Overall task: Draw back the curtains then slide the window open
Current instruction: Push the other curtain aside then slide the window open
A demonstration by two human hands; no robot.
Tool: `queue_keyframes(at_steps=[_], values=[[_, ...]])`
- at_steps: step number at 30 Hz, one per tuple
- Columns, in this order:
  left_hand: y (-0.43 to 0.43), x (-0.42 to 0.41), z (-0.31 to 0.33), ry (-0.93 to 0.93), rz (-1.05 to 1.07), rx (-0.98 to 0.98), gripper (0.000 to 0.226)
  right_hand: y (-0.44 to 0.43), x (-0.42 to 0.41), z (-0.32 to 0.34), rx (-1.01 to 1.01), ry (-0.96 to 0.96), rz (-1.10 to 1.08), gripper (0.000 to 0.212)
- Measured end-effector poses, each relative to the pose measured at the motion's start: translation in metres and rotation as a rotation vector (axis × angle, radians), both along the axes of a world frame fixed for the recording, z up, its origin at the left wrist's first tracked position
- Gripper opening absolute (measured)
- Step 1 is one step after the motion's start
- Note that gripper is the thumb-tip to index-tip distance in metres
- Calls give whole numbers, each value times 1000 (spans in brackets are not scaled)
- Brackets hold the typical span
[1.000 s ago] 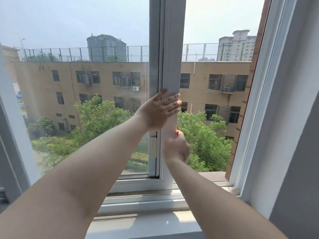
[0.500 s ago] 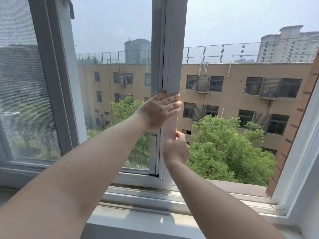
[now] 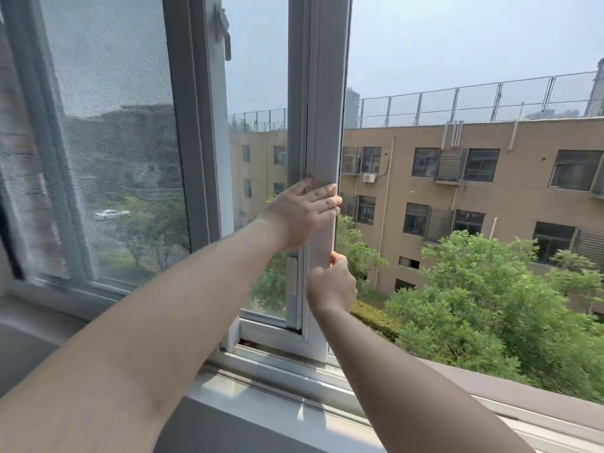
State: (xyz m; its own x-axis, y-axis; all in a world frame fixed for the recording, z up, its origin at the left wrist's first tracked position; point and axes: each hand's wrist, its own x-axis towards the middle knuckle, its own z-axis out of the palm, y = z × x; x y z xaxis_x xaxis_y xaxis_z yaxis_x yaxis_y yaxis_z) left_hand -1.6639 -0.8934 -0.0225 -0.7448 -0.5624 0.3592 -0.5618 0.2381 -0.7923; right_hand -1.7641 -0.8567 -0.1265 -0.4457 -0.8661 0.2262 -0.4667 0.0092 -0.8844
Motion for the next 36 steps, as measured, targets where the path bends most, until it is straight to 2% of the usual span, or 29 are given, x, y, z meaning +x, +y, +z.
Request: queue_keyframes(at_steps=[5, 19, 25, 28, 30, 36], values=[[7, 36, 3, 10, 126, 49, 57, -3, 40, 0, 12, 12, 120, 54], [0, 97, 1, 10, 435, 38, 55, -29, 112, -1, 60, -33, 482, 80], [-10, 109, 0, -61, 609, -8, 58, -48, 134, -3, 82, -23, 611, 65], [-14, 112, -3, -39, 678, 18, 58, -57, 143, -2, 52, 68, 661, 55], [-18, 113, -5, -6, 674, 26, 58, -64, 146, -6, 35, 117, 652, 56], [-19, 108, -8, 19, 704, 48, 57, -70, 144, -16, 37, 104, 704, 61]])
